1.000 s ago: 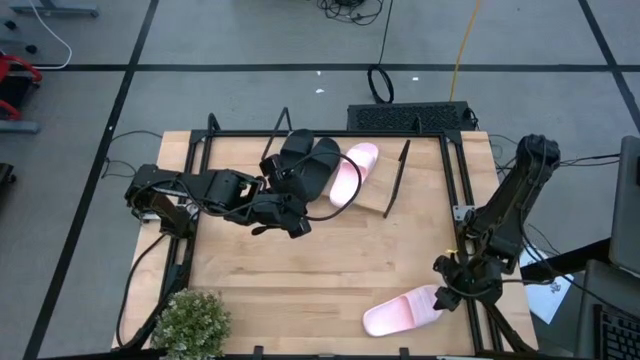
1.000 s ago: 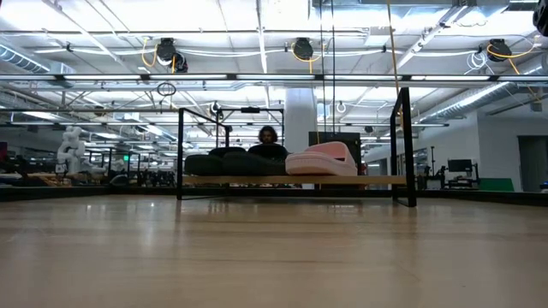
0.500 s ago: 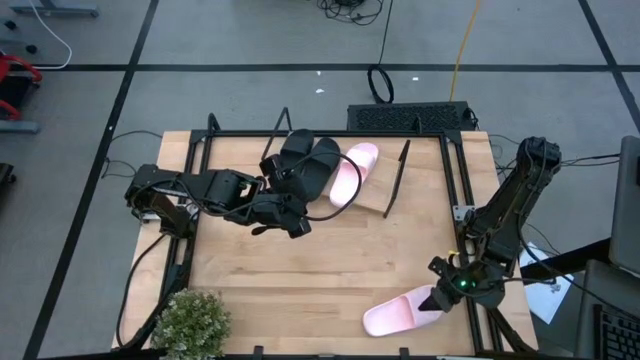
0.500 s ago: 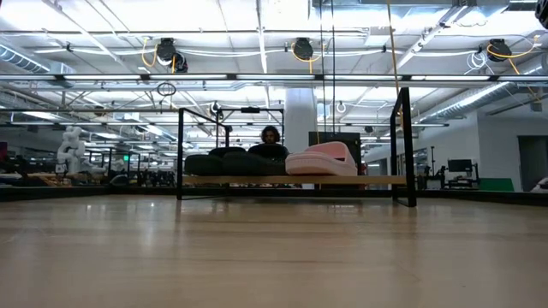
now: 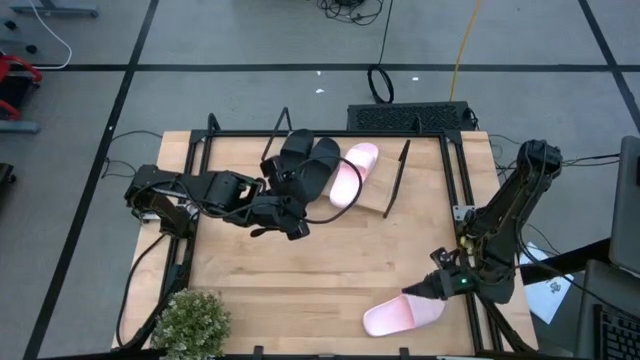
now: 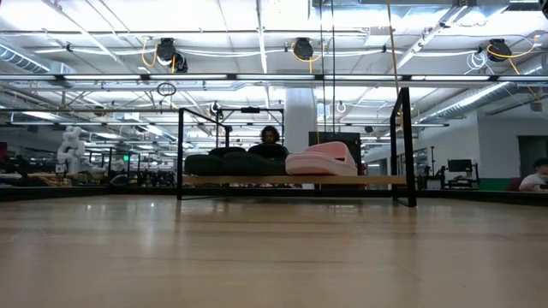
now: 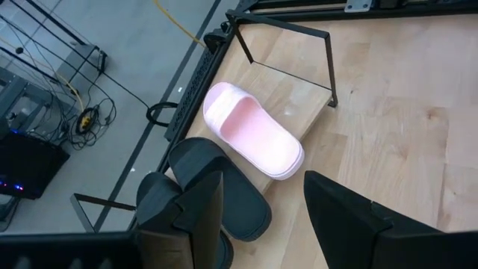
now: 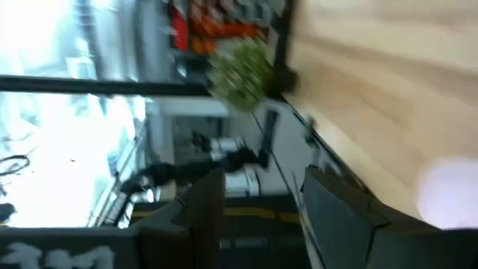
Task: Pick and place slides into the shelf
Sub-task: Put the pink slipper on the shelf
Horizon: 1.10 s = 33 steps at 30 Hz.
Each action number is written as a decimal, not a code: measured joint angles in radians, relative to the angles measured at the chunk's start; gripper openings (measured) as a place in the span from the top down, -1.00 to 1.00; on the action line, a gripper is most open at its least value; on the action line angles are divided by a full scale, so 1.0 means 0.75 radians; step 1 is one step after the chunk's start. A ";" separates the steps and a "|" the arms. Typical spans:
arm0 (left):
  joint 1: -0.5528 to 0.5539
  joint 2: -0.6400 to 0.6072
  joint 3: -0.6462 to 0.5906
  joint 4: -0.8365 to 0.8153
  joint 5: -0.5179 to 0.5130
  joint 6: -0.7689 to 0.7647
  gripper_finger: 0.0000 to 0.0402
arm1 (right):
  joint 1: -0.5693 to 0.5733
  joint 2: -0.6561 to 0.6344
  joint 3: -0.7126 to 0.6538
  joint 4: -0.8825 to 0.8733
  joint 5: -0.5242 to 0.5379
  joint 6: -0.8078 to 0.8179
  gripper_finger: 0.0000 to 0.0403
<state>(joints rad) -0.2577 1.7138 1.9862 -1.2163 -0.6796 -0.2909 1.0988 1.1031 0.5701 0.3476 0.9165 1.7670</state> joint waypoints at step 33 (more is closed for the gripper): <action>-0.064 0.001 0.000 -0.013 0.046 -0.001 0.06 | -0.288 0.767 1.226 -1.725 -1.047 -0.047 0.14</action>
<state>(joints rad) -0.3054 1.7142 1.9862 -1.2259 -0.6455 -0.2913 0.8829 1.6783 1.4899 -0.9464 0.1312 1.7317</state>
